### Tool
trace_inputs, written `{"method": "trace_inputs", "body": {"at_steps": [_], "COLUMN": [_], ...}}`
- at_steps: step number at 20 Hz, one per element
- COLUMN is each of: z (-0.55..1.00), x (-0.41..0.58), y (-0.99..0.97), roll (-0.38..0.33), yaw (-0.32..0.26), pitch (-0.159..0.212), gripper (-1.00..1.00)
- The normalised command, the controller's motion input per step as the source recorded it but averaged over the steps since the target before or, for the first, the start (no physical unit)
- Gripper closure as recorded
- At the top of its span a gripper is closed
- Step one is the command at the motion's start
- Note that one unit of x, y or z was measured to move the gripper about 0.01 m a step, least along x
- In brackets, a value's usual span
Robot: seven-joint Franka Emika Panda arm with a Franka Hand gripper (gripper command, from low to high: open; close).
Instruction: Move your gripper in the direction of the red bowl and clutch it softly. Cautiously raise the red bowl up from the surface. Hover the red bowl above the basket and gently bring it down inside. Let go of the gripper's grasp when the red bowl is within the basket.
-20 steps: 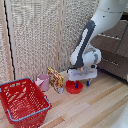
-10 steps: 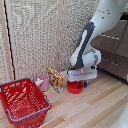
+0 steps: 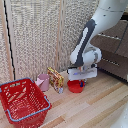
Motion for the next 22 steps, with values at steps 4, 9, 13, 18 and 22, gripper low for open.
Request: {"method": "trace_inputs", "body": {"at_steps": [4,9,13,18,22], "z": [0.80,0.87,0.85,0.78,0.75], "x": [0.196,0.289,0.337,0.315,0.292], "y": [0.00,0.00,0.01,0.20,0.46], "roll": [0.095,0.082,0.088,0.104,0.114], "yaw": [0.089,0.123,0.146,0.146,0.128], "pitch": [0.121,0.104,0.105,0.126,0.130], "gripper": [1.00,1.00,1.00,1.00,1.00]}}
